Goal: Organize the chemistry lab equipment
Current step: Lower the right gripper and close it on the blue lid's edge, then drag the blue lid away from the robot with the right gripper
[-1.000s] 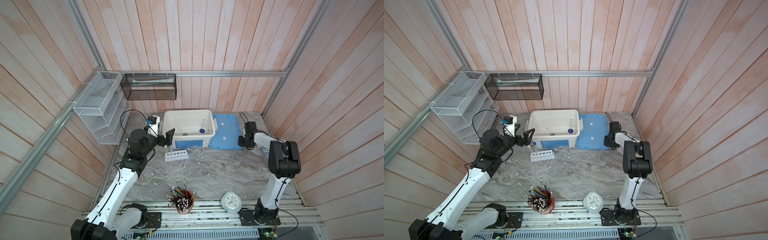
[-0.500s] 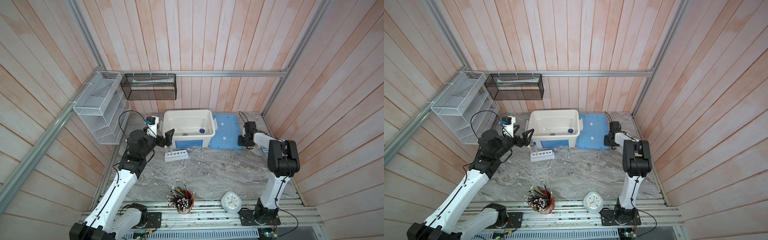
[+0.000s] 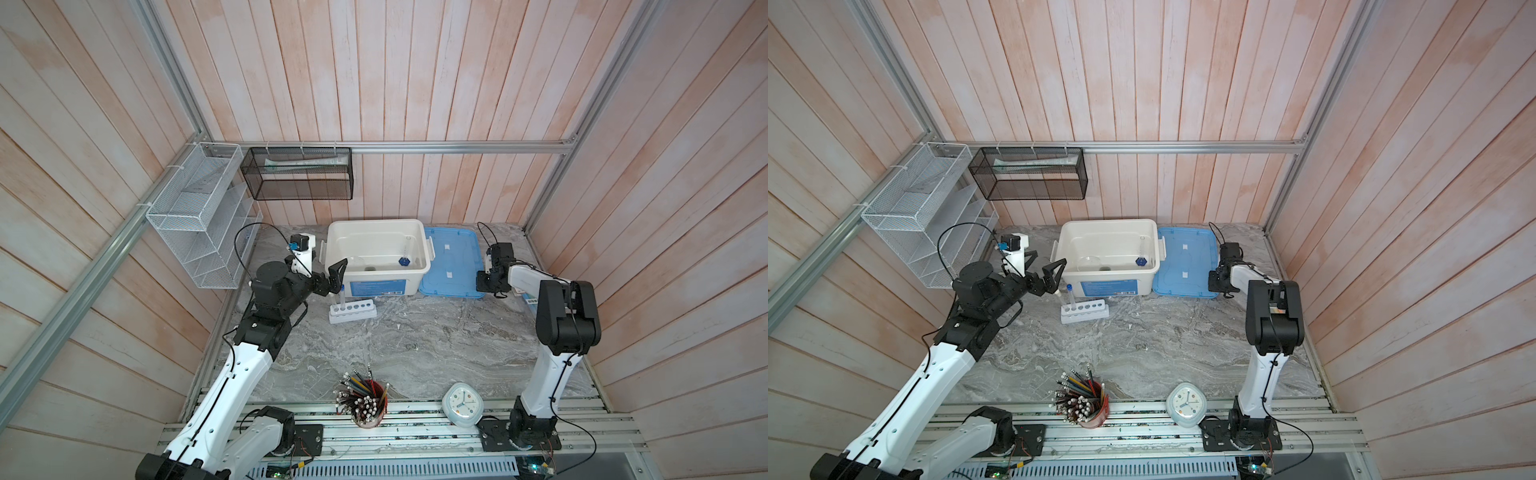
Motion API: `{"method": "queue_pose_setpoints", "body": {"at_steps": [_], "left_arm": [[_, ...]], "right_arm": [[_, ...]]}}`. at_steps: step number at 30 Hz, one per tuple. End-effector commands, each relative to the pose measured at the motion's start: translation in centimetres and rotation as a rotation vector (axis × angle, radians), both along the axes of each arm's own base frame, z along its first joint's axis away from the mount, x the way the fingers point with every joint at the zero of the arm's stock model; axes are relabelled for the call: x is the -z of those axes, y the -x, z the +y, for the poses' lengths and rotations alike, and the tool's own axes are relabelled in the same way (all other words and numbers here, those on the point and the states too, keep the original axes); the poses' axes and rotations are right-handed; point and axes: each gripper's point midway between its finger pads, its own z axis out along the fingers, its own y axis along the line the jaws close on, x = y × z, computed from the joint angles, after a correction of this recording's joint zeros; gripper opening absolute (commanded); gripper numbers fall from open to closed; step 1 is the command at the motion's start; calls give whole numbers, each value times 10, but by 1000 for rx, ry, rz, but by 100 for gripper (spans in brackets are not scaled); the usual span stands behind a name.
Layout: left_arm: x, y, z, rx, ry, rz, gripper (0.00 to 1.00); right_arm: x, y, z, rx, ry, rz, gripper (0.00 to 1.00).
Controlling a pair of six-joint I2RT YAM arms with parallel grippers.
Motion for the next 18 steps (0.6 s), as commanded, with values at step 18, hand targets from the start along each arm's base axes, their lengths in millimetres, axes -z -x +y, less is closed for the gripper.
{"method": "queue_pose_setpoints", "body": {"at_steps": [18], "left_arm": [[8,-6,-10,52,25,20,100]], "right_arm": [[-120,41,-24,102,103,-114,0]]}}
